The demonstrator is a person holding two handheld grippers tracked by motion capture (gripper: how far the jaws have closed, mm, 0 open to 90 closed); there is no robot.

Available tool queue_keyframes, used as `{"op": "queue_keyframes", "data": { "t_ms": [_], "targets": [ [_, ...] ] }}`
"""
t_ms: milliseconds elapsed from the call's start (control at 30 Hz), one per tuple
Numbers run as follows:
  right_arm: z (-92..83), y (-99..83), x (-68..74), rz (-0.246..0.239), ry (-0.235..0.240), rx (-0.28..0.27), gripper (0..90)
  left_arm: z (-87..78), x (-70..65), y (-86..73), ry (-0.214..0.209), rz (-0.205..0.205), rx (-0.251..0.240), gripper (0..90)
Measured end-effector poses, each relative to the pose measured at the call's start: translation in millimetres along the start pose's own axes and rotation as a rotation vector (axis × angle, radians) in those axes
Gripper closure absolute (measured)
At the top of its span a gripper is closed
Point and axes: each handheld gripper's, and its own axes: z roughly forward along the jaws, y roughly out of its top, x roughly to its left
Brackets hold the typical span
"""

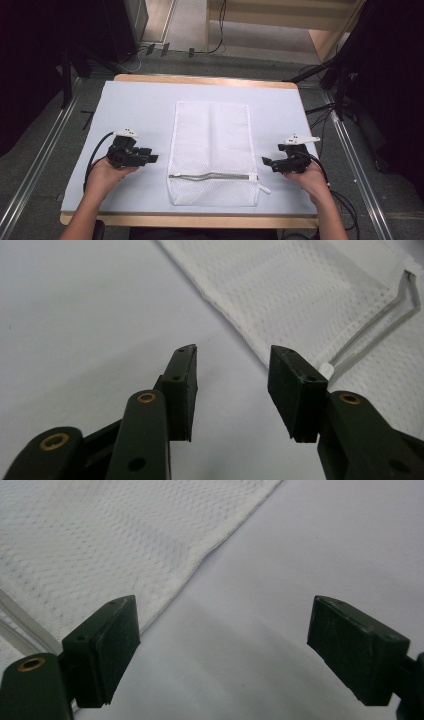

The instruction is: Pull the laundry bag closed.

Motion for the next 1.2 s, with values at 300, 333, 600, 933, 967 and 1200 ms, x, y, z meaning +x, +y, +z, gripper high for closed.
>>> {"op": "queue_keyframes", "data": {
  "t_ms": [300,333,600,933,967,1200],
  "targets": [
    [-1.1,2.1,5.7,-0.004,0.041,-0.002,13.9,-1.7,7.4,-2.4,-0.016,-0.048,0.030,44.3],
    [0.0,2.2,7.6,-0.007,0.042,-0.003,14.0,-0.9,7.5,-2.4,-0.017,-0.050,0.033,40.6],
    [0.2,2.9,12.0,0.004,0.049,-0.011,21.1,3.1,9.5,-3.3,-0.039,-0.059,0.037,33.6],
    [-3.3,4.3,13.4,0.004,0.062,-0.018,36.4,1.9,9.6,-3.0,-0.034,-0.056,0.037,37.4],
    [-3.6,4.5,13.5,-0.006,0.062,-0.016,41.1,1.2,9.8,-2.7,-0.030,-0.066,0.034,37.9],
    [-7.0,5.5,12.7,0.006,0.072,-0.023,47.8,-0.2,8.3,-1.7,-0.037,-0.065,0.029,40.5]
  ]
}}
